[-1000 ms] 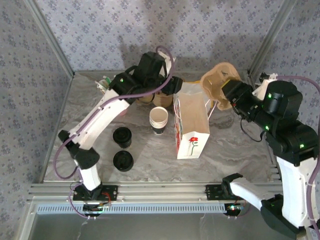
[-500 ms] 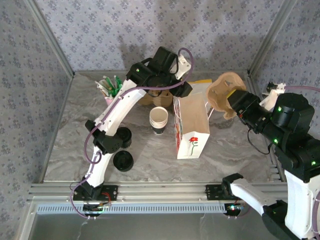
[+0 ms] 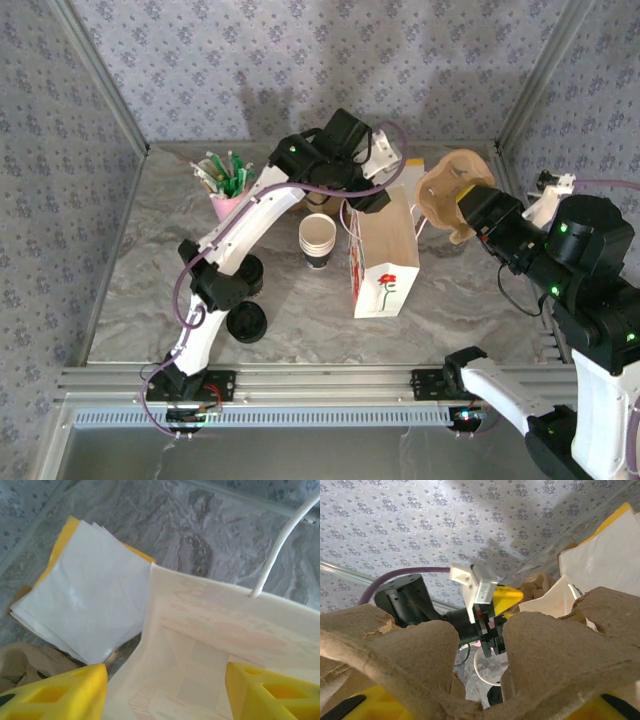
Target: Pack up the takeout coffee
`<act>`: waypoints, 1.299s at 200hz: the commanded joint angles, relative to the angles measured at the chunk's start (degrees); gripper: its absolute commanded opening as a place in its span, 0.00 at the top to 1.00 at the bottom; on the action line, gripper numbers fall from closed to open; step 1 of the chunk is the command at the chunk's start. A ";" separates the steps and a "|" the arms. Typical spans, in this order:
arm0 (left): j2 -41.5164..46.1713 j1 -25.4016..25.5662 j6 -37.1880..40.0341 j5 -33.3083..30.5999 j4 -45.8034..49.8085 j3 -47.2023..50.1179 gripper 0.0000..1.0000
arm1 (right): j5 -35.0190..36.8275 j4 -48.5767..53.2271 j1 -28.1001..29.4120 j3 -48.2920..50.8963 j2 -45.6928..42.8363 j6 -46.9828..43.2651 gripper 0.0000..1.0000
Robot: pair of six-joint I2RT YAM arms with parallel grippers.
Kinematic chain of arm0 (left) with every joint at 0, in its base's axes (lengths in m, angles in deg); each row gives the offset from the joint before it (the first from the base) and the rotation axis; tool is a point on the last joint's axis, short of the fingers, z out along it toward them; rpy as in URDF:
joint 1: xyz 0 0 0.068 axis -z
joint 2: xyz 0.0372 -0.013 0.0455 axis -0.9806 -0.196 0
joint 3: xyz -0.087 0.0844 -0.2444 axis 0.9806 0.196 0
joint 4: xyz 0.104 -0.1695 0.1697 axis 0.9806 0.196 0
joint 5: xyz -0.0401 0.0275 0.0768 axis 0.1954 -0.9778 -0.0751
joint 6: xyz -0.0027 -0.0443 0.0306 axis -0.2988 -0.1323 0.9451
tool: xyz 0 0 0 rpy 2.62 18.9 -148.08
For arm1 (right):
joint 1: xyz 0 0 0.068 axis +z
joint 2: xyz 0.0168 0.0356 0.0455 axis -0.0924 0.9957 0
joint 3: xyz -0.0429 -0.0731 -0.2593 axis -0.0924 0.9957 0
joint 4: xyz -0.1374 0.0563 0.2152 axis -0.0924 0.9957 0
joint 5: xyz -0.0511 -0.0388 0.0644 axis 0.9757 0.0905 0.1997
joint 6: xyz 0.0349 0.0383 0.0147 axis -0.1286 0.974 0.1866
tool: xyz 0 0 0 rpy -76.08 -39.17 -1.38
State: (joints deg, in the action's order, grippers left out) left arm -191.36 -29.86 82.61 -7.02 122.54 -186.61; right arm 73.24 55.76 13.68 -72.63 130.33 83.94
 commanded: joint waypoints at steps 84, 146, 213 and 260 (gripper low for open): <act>-0.64 1.36 -0.05 -11.71 0.21 1.87 0.44 | -0.32 -1.70 -0.35 0.58 -1.05 0.79 0.58; -1.45 1.85 0.83 -11.94 0.51 3.65 0.65 | -0.28 -2.06 -0.37 1.23 -1.21 0.92 0.58; -0.78 3.09 -3.20 -11.05 0.62 3.72 0.94 | -0.37 -3.02 -0.38 2.16 -1.41 1.30 0.58; -0.26 3.20 -10.26 -9.58 1.32 2.18 1.00 | 0.07 -2.61 -0.38 1.89 -1.51 0.90 0.58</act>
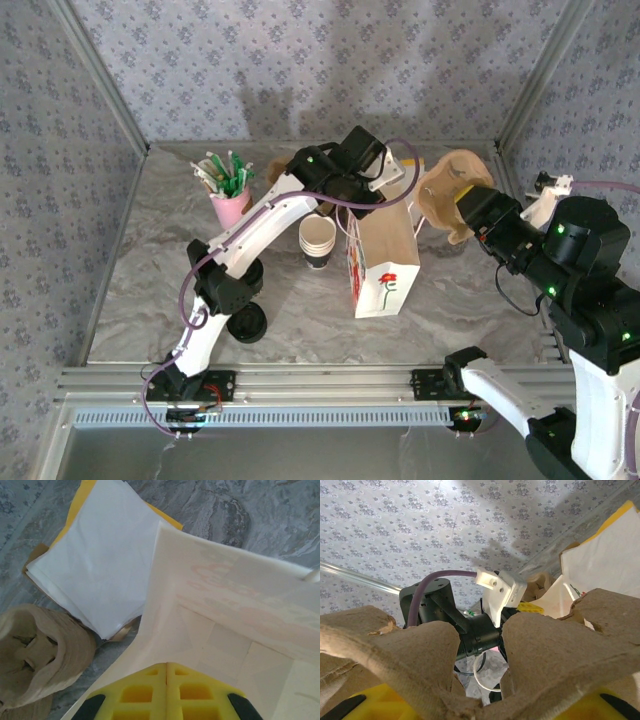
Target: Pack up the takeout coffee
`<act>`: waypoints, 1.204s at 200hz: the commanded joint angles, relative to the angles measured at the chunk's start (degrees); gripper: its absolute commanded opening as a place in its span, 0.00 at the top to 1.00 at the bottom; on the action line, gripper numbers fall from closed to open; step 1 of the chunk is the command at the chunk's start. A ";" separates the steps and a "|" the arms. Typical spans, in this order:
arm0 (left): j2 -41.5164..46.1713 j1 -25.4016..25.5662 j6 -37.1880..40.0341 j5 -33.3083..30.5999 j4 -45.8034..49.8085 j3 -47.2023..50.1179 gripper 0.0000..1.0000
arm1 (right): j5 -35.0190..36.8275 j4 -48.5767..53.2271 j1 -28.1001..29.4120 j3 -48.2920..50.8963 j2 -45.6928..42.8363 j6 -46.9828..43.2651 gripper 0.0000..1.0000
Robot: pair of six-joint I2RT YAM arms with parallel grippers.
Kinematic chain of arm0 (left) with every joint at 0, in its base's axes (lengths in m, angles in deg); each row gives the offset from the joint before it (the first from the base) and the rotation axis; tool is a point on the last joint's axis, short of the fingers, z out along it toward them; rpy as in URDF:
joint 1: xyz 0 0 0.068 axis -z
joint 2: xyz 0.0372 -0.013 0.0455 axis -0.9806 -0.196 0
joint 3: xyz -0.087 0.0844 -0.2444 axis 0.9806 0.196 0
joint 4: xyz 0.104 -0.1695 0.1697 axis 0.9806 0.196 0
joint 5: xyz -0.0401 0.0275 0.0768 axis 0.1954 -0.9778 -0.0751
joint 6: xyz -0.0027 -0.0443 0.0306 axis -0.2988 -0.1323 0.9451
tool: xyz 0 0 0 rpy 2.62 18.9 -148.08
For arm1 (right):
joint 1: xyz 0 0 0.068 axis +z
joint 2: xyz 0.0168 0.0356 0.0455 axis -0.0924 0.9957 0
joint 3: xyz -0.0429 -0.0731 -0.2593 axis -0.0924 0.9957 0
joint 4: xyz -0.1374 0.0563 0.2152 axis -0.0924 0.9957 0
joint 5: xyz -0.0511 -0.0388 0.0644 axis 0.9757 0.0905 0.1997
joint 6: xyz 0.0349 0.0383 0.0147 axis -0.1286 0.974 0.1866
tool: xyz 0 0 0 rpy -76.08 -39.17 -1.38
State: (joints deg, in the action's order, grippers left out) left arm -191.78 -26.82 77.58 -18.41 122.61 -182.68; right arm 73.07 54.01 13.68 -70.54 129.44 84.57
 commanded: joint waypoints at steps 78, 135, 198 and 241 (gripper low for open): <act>0.84 0.23 -20.60 4.77 4.49 -4.11 1.00 | 1.62 1.24 -0.44 -3.57 -0.34 -1.78 0.57; 3.71 2.15 -28.16 -0.44 1.62 -5.49 0.76 | 0.85 1.76 -0.51 -4.23 -0.35 -2.48 0.57; 8.88 1.29 -23.41 -12.22 3.37 -8.48 0.46 | 0.64 2.19 -0.46 -4.02 -0.52 -3.03 0.57; 10.83 -3.06 -21.32 -9.55 5.49 -2.25 0.23 | 0.38 2.04 -0.51 -3.77 -0.61 -2.74 0.57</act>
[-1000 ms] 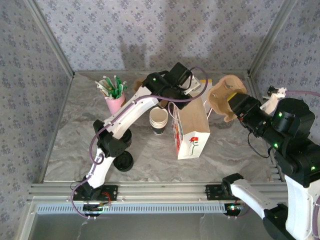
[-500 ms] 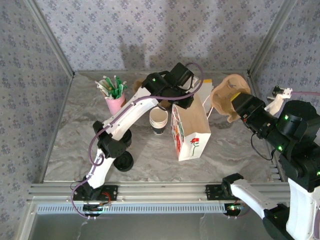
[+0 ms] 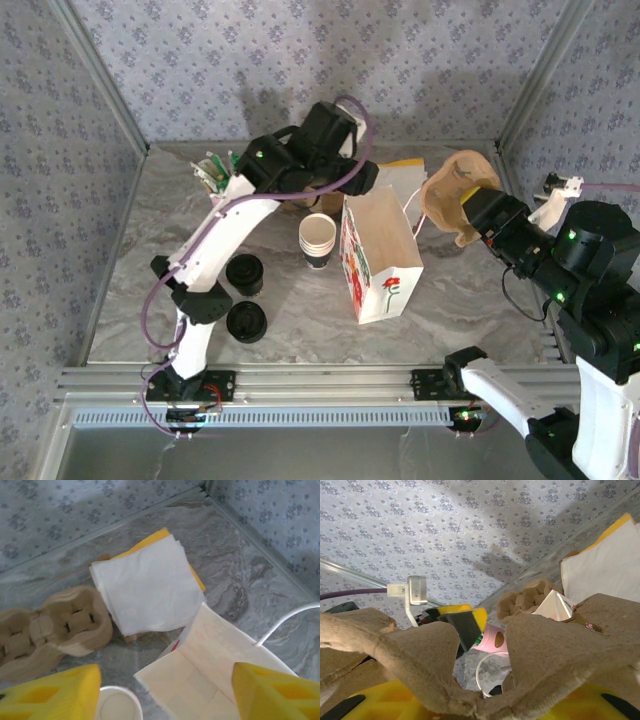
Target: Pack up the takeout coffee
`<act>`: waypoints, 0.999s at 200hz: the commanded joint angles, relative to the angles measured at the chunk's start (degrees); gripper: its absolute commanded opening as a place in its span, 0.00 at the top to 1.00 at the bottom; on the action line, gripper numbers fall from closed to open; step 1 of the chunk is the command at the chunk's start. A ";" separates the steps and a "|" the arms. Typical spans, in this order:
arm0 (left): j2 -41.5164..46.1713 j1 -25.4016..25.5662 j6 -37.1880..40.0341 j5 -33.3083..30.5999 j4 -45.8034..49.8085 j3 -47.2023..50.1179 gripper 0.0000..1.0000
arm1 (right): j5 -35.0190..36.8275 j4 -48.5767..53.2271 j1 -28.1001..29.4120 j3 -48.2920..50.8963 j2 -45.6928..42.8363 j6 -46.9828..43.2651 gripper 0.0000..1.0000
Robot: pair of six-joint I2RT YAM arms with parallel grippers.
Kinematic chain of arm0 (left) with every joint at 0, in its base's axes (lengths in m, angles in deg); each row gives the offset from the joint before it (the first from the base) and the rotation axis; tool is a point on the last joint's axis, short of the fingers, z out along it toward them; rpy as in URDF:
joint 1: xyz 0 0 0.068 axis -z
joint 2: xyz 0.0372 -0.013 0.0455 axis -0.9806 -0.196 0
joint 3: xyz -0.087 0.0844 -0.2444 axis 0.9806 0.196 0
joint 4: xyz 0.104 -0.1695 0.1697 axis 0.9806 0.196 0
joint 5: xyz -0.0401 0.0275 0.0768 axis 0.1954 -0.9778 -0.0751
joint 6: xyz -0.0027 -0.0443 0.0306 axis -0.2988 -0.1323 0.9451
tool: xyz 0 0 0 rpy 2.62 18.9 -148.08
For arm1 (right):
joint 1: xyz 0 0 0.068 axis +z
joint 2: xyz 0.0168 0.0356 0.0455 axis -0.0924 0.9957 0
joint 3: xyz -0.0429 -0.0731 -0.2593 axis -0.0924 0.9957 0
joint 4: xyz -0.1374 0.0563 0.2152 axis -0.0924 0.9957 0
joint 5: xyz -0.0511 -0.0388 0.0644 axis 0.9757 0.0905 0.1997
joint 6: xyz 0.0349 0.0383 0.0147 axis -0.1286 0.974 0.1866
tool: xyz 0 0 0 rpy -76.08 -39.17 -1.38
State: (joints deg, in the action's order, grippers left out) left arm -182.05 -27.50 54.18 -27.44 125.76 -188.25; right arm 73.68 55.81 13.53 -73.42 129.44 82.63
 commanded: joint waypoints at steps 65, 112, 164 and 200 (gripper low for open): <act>0.74 -7.38 8.88 11.85 1.25 11.11 0.26 | -0.20 0.55 -0.29 -0.88 -0.59 -0.65 0.57; -3.04 -7.40 15.72 18.09 2.13 8.98 0.30 | -0.73 0.11 -0.33 -0.19 -0.50 -0.11 0.57; -8.02 -7.95 19.27 22.11 2.51 4.81 0.32 | -1.27 -0.26 -0.31 0.72 -0.68 0.15 0.57; -9.02 -7.99 19.33 20.76 2.24 4.56 0.36 | -1.07 -0.83 -0.35 1.71 -1.19 0.23 0.57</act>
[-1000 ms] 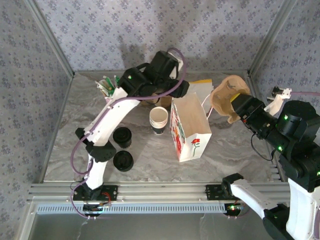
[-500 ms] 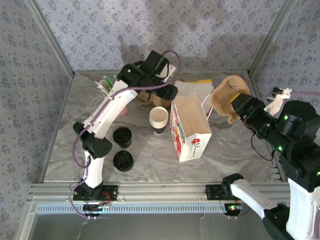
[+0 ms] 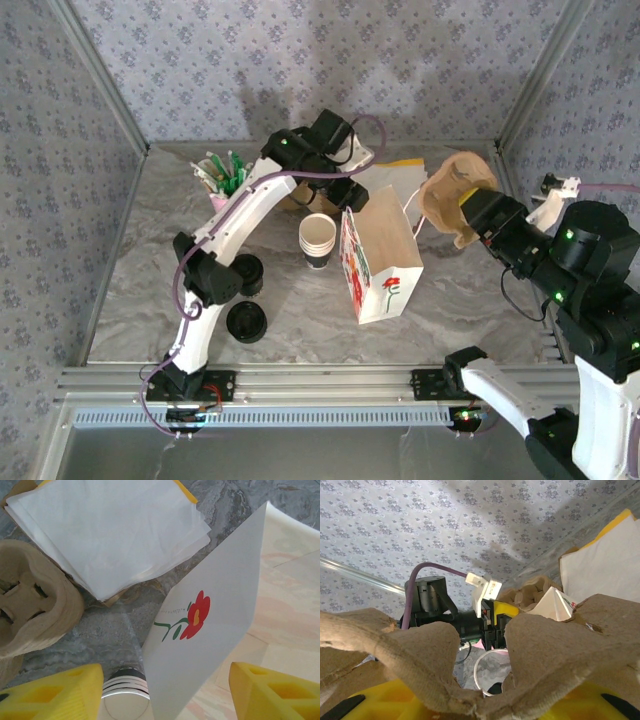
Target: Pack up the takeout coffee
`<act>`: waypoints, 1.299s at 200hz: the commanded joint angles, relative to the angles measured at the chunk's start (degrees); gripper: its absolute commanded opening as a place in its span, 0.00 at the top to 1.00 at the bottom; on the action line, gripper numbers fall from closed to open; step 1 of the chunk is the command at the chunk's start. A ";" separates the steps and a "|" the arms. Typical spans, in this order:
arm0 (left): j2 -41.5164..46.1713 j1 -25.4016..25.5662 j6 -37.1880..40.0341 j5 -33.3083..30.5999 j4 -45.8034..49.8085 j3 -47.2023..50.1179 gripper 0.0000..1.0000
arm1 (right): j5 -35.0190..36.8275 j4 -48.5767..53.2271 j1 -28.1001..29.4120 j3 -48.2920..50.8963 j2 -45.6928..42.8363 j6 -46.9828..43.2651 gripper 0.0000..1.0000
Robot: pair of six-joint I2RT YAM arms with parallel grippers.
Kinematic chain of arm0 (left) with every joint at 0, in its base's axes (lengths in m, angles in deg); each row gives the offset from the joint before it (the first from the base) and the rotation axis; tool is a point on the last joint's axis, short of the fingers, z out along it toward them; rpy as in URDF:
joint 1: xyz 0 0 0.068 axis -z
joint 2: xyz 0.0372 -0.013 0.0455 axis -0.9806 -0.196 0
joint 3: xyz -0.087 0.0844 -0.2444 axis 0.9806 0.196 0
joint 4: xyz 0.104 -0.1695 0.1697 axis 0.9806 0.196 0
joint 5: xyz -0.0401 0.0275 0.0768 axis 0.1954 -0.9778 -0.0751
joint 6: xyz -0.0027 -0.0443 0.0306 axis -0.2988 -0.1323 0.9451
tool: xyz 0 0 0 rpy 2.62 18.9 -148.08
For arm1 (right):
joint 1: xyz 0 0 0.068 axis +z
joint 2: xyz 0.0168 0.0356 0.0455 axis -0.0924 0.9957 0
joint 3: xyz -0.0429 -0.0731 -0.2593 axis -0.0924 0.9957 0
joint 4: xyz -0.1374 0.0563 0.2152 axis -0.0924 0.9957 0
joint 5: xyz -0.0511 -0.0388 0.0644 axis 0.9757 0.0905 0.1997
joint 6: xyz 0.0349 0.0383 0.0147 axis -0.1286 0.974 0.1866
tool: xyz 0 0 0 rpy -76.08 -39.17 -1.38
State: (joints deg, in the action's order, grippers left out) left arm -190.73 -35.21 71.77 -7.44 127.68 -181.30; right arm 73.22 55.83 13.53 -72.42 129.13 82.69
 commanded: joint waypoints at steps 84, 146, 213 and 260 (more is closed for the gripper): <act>0.33 0.58 0.90 -1.02 0.07 -1.32 0.76 | -0.96 -2.08 -0.33 1.76 -0.77 0.61 0.57; 1.53 4.27 -5.90 -2.78 -1.96 -1.49 0.87 | -0.53 -2.10 -0.31 1.25 -1.02 0.61 0.57; 3.60 6.20 -21.42 -6.71 -3.11 -0.53 0.92 | 0.24 -1.87 -0.30 0.60 -1.86 -0.16 0.56; 3.22 7.83 -29.70 -9.55 -0.77 -2.79 0.92 | 0.51 -1.42 -0.29 -0.42 -2.08 -1.45 0.56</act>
State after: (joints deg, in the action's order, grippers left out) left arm -189.99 -28.81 48.82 -14.46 125.91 -181.41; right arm 72.87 54.95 13.53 -71.28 127.58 82.63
